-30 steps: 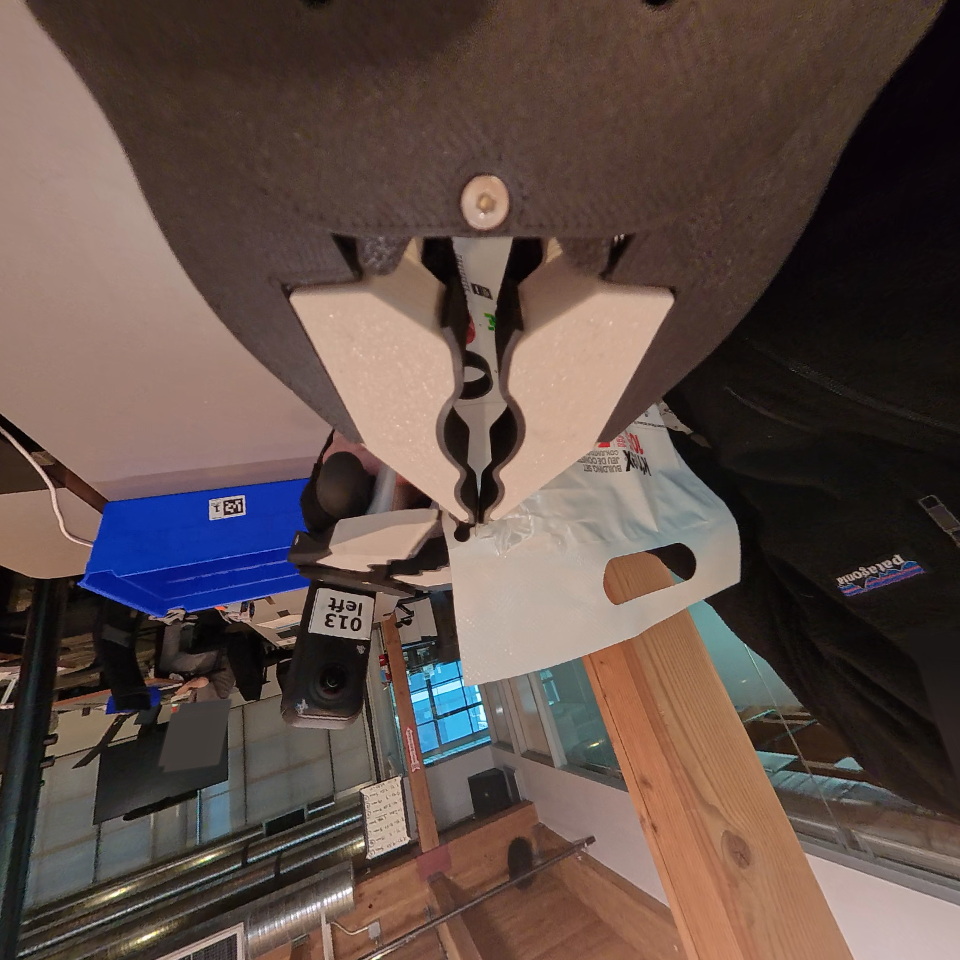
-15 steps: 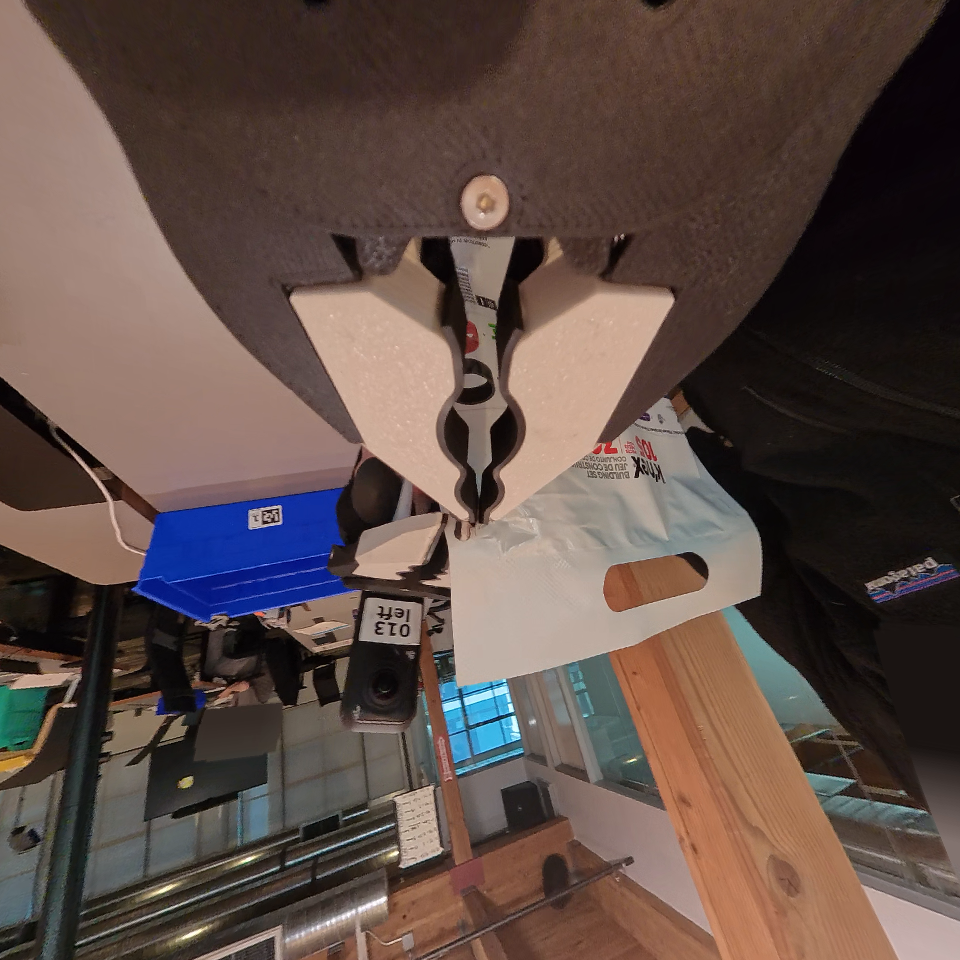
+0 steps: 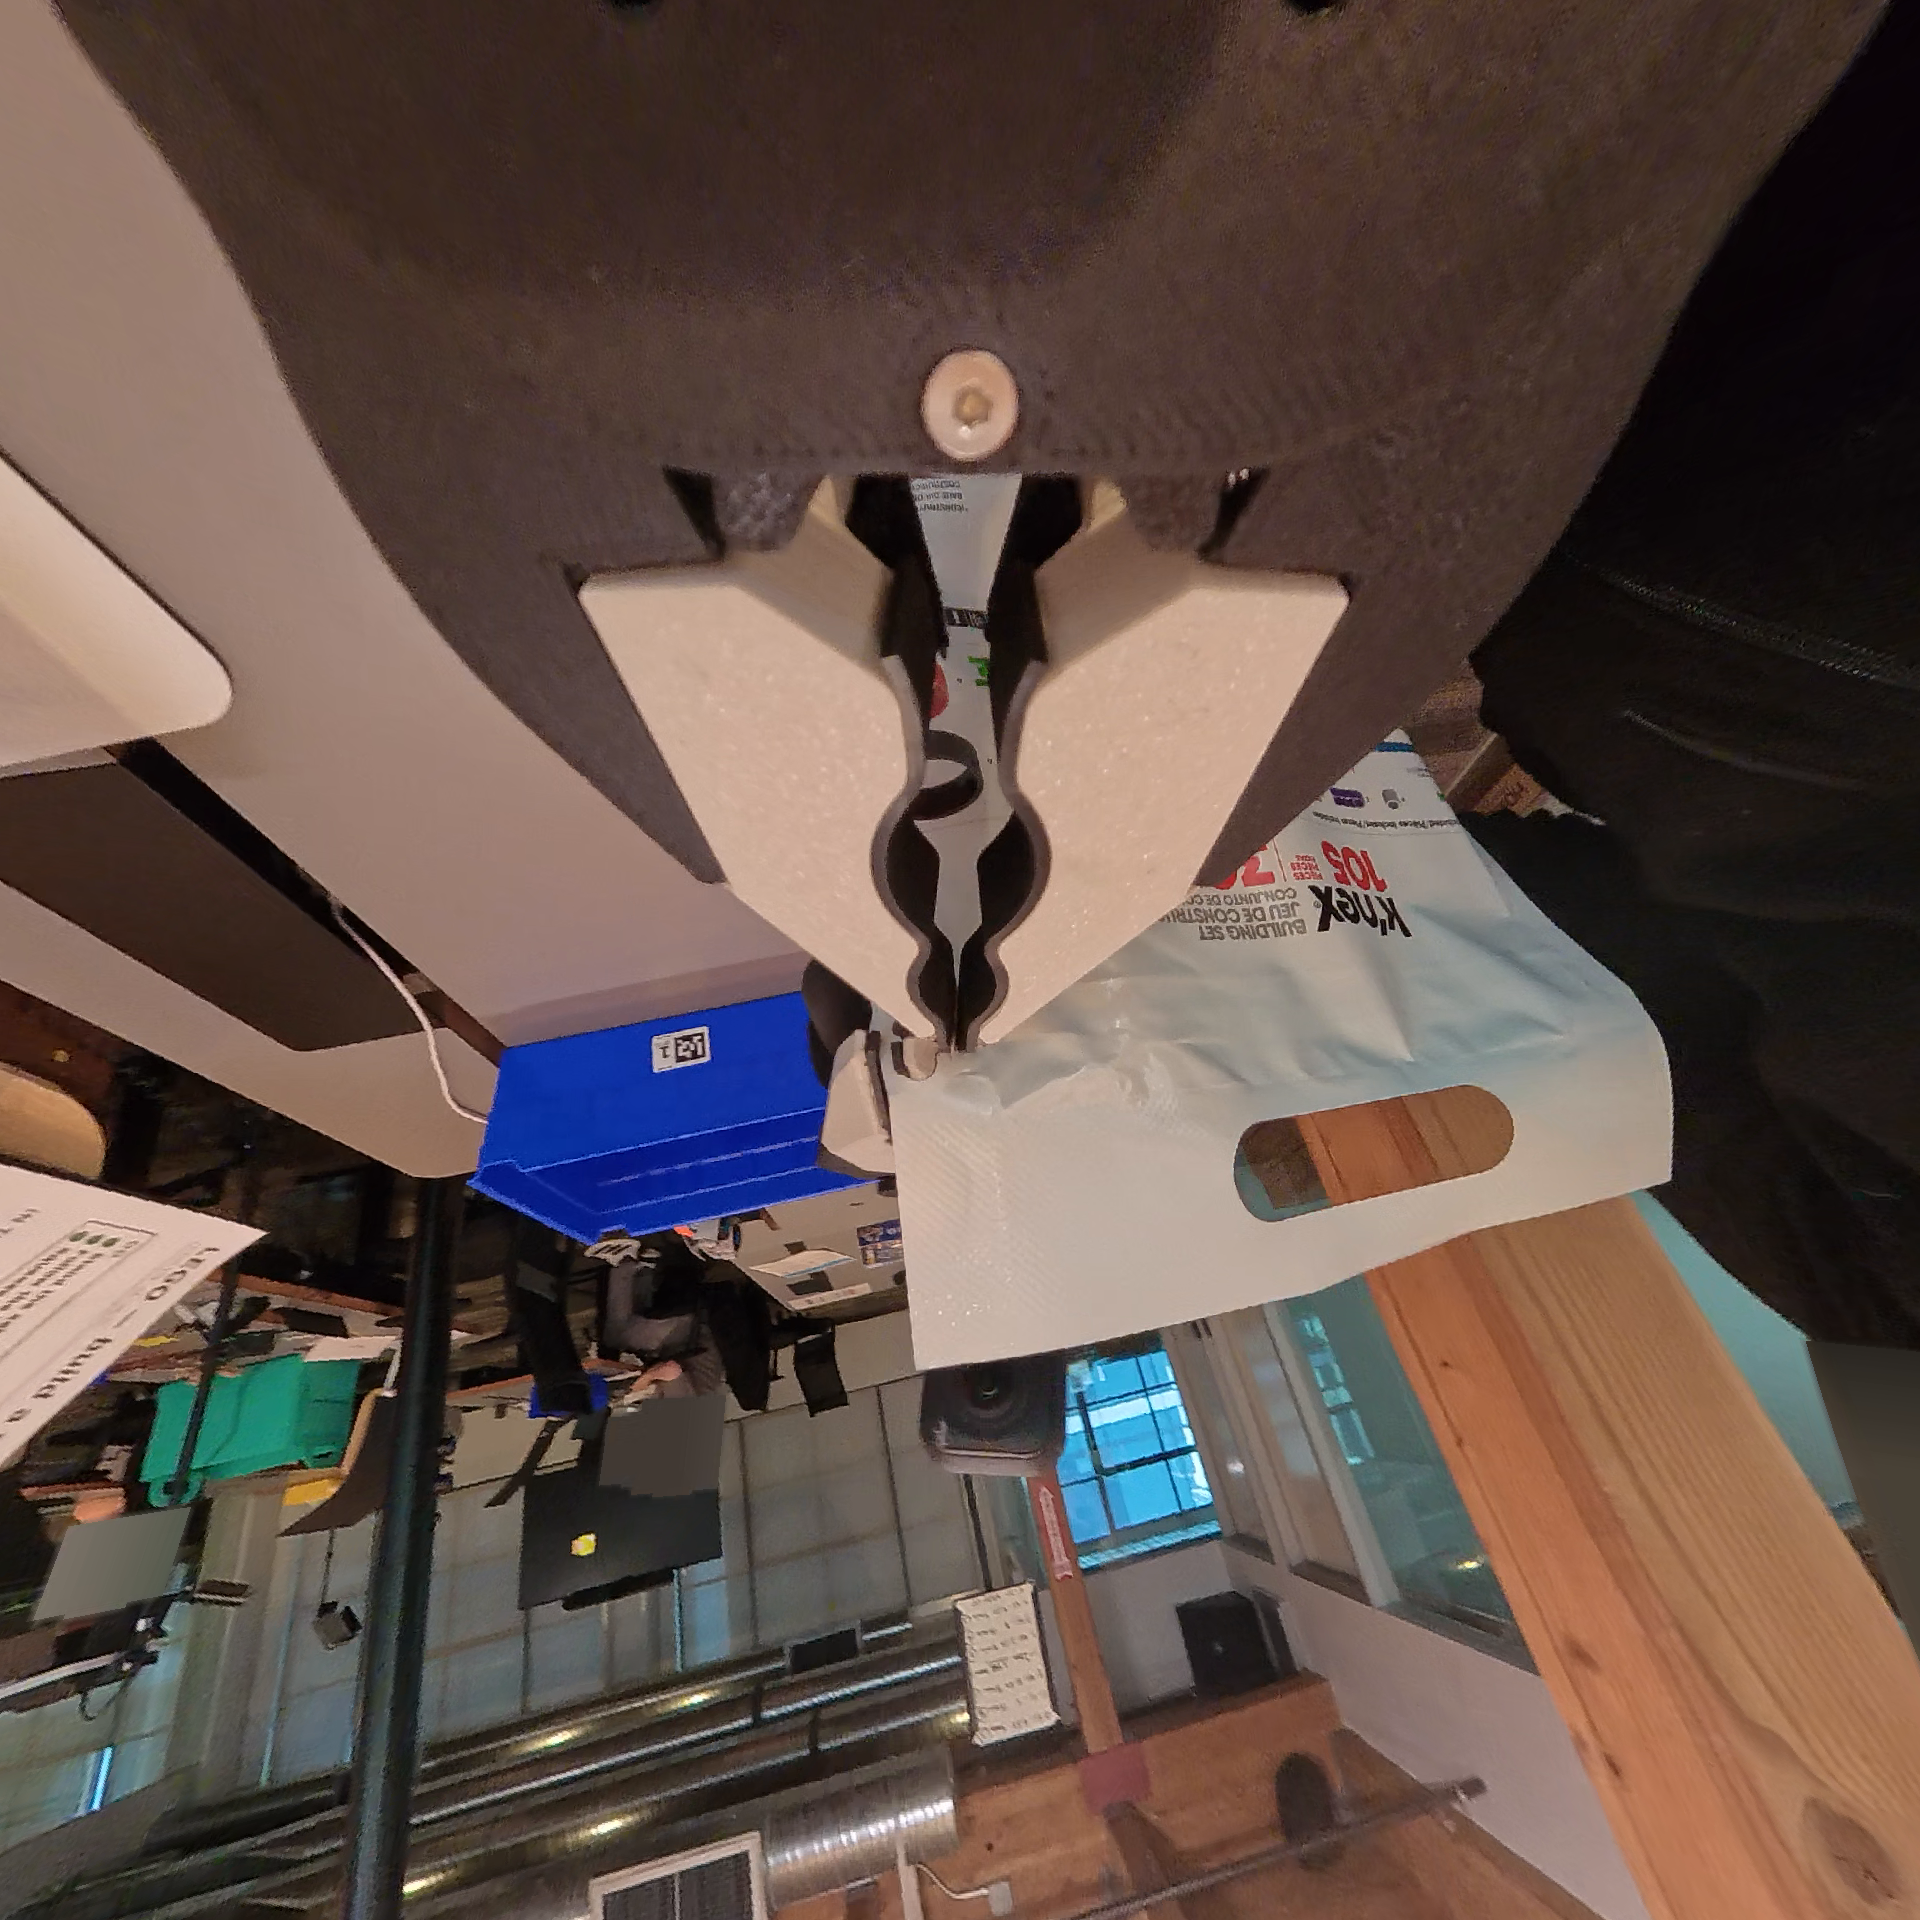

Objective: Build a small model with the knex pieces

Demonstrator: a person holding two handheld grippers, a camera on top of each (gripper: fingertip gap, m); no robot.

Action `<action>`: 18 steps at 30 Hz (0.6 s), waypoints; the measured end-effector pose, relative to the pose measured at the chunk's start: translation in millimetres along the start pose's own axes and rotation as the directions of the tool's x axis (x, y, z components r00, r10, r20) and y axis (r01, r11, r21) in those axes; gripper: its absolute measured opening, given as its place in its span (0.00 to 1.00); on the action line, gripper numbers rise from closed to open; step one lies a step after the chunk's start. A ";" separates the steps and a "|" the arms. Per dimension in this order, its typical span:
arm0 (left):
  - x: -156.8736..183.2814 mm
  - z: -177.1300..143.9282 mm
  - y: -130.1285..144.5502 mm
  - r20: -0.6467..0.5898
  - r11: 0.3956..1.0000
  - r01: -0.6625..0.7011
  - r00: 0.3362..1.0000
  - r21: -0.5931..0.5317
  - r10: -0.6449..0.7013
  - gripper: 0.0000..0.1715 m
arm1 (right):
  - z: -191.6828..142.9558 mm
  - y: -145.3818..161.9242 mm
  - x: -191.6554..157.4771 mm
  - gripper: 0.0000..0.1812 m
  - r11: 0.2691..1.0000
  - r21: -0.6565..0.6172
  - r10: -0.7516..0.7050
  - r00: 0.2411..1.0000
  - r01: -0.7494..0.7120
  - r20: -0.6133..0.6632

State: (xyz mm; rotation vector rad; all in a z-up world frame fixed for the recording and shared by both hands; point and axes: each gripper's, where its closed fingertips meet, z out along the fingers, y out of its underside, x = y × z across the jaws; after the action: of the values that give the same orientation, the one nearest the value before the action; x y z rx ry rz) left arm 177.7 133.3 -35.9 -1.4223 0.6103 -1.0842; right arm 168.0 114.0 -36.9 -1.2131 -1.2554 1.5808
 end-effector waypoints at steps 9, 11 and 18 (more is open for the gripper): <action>-41.5 -10.6 -17.5 0.351 0.996 -0.062 0.936 0.068 0.034 0.00 | 18.6 -10.6 34.4 0.00 0.981 -0.135 -0.170 0.946 0.137 -0.275; -51.1 -17.5 -20.1 0.396 0.993 -0.049 0.918 0.110 0.002 0.00 | 26.8 -10.8 42.4 0.00 0.970 -0.174 -0.219 0.920 0.169 -0.326; -97.2 -41.2 -24.0 0.554 0.983 -0.033 0.829 0.178 -0.073 0.00 | 55.6 -7.3 80.1 0.00 0.938 -0.279 -0.321 0.823 0.207 -0.469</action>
State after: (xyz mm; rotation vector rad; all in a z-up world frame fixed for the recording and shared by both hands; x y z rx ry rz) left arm 94.5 202.1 -43.2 -1.4936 0.0663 -0.6596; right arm 93.9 177.5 -43.3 -1.4042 -1.1939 0.8504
